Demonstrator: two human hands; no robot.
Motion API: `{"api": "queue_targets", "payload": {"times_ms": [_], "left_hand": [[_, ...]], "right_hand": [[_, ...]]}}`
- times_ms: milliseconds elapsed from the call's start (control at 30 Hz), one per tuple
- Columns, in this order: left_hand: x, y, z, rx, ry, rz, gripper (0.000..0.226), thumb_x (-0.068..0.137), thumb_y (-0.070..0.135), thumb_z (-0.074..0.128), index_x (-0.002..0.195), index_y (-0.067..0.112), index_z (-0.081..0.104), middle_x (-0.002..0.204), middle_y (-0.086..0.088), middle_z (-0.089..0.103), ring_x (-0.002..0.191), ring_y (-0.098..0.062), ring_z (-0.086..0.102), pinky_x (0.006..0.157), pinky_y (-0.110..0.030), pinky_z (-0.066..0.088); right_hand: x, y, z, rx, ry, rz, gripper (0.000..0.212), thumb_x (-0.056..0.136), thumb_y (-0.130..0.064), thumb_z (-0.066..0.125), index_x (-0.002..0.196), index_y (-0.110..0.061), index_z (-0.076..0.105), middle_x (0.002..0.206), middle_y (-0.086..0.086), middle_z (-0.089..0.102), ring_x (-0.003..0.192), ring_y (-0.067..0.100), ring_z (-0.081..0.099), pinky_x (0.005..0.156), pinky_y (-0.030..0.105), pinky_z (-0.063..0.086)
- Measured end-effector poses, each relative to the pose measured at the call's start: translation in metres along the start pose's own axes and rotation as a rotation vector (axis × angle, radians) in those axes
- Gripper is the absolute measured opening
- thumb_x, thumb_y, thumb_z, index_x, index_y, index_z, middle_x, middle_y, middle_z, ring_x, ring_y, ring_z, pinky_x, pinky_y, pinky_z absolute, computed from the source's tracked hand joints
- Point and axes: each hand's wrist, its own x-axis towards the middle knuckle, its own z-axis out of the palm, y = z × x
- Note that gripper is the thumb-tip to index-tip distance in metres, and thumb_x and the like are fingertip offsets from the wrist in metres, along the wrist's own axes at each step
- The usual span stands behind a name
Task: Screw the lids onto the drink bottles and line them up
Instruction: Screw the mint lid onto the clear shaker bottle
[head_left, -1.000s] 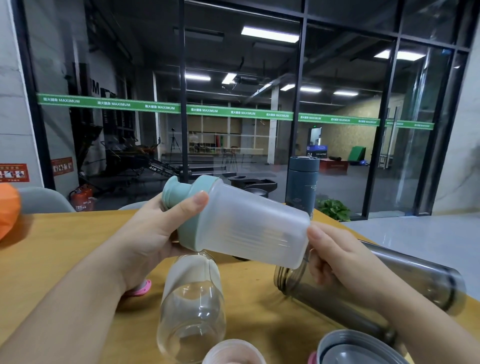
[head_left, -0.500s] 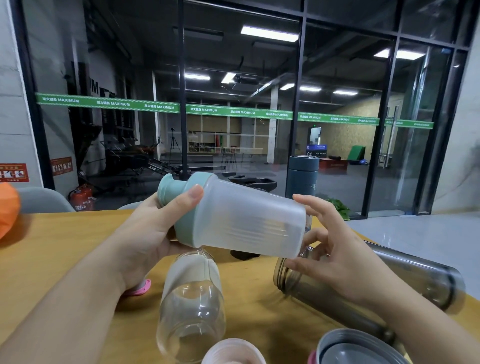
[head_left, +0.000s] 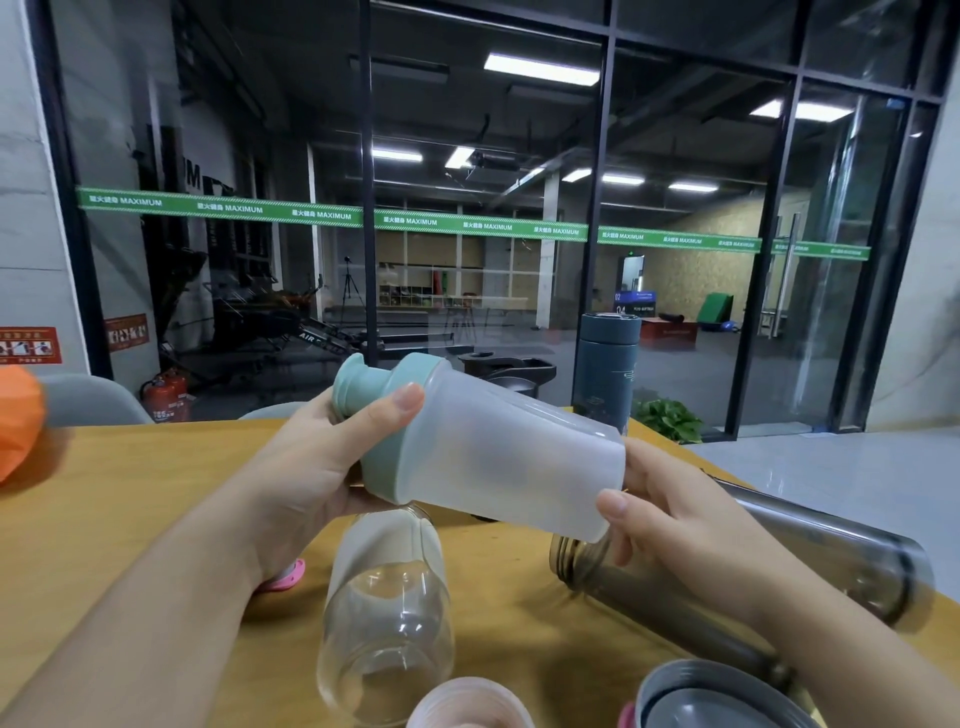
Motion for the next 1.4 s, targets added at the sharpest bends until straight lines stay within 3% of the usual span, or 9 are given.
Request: {"api": "queue_targets", "payload": {"times_ms": [267, 433, 567, 800, 933, 1100, 1200, 1300, 1400], "left_hand": [[0.0, 0.0, 0.0, -0.043, 0.034, -0.019, 0.069, 0.053, 0.054, 0.075, 0.112, 0.021, 0.063, 0.103, -0.007, 0.073, 0.091, -0.023, 0.069, 0.066, -0.041, 0.059], [0.0, 0.001, 0.003, -0.062, 0.035, -0.044, 0.065, 0.054, 0.053, 0.075, 0.11, 0.022, 0.063, 0.1, -0.007, 0.072, 0.089, -0.024, 0.069, 0.064, -0.041, 0.058], [-0.001, 0.001, 0.002, -0.021, -0.014, -0.032, 0.088, 0.036, 0.059, 0.085, 0.111, 0.02, 0.064, 0.101, -0.009, 0.073, 0.088, -0.024, 0.07, 0.063, -0.04, 0.058], [-0.004, -0.002, 0.003, 0.012, -0.057, 0.016, 0.099, 0.027, 0.06, 0.088, 0.113, 0.02, 0.063, 0.103, -0.009, 0.073, 0.093, -0.025, 0.07, 0.07, -0.045, 0.059], [-0.003, 0.001, 0.006, -0.008, -0.017, 0.065, 0.097, 0.025, 0.061, 0.088, 0.11, 0.021, 0.064, 0.103, -0.008, 0.073, 0.092, -0.024, 0.07, 0.066, -0.041, 0.059], [-0.005, 0.006, 0.008, -0.048, -0.103, 0.109, 0.096, 0.032, 0.052, 0.091, 0.117, 0.021, 0.06, 0.108, -0.008, 0.072, 0.099, -0.021, 0.069, 0.072, -0.031, 0.058], [-0.004, 0.005, 0.006, -0.036, -0.115, 0.125, 0.091, 0.036, 0.043, 0.093, 0.12, 0.03, 0.059, 0.109, -0.005, 0.071, 0.099, -0.019, 0.069, 0.072, -0.027, 0.057], [0.001, 0.004, 0.01, -0.015, 0.01, 0.182, 0.073, 0.045, 0.039, 0.084, 0.114, 0.037, 0.06, 0.113, -0.005, 0.069, 0.104, -0.022, 0.067, 0.081, -0.037, 0.057], [0.006, 0.005, 0.009, 0.006, 0.211, 0.227, 0.073, 0.043, 0.048, 0.08, 0.112, 0.037, 0.058, 0.116, -0.005, 0.066, 0.106, -0.023, 0.064, 0.088, -0.045, 0.054]], "right_hand": [[0.001, 0.0, 0.001, 0.04, 0.022, -0.038, 0.088, 0.056, -0.068, 0.071, 0.131, -0.055, 0.028, 0.12, -0.02, 0.057, 0.081, 0.017, 0.068, 0.07, 0.029, 0.054], [0.0, -0.008, -0.002, -0.1, 0.073, -0.102, 0.081, 0.055, -0.059, 0.075, 0.12, -0.065, 0.027, 0.11, -0.033, 0.053, 0.079, 0.01, 0.064, 0.063, 0.022, 0.052], [-0.002, -0.006, -0.004, -0.225, 0.153, -0.199, 0.075, 0.052, -0.057, 0.076, 0.114, -0.065, 0.034, 0.105, -0.03, 0.057, 0.071, 0.012, 0.063, 0.053, 0.013, 0.045], [-0.005, -0.004, -0.01, -0.374, 0.204, -0.257, 0.069, 0.051, -0.058, 0.073, 0.113, -0.049, 0.044, 0.079, -0.03, 0.061, 0.055, 0.014, 0.055, 0.048, 0.012, 0.039], [-0.003, -0.005, -0.007, -0.332, 0.228, -0.247, 0.069, 0.055, -0.058, 0.068, 0.117, -0.053, 0.038, 0.09, -0.039, 0.057, 0.067, 0.006, 0.057, 0.053, 0.007, 0.04], [-0.002, 0.003, -0.006, -0.282, 0.244, -0.22, 0.086, 0.06, -0.048, 0.077, 0.131, -0.054, 0.027, 0.102, -0.021, 0.061, 0.089, 0.002, 0.055, 0.064, 0.009, 0.045], [-0.002, 0.003, -0.005, -0.33, 0.255, -0.219, 0.089, 0.064, -0.057, 0.076, 0.134, -0.055, 0.02, 0.103, -0.027, 0.056, 0.097, -0.009, 0.05, 0.069, 0.01, 0.045], [0.001, 0.003, -0.004, -0.342, 0.294, -0.182, 0.086, 0.065, -0.052, 0.064, 0.133, -0.053, 0.012, 0.102, -0.036, 0.05, 0.098, -0.024, 0.045, 0.075, 0.0, 0.04], [0.004, 0.008, -0.007, -0.339, 0.375, -0.185, 0.075, 0.072, -0.05, 0.056, 0.138, -0.04, 0.022, 0.114, -0.035, 0.048, 0.102, -0.021, 0.05, 0.081, 0.003, 0.042]]}}
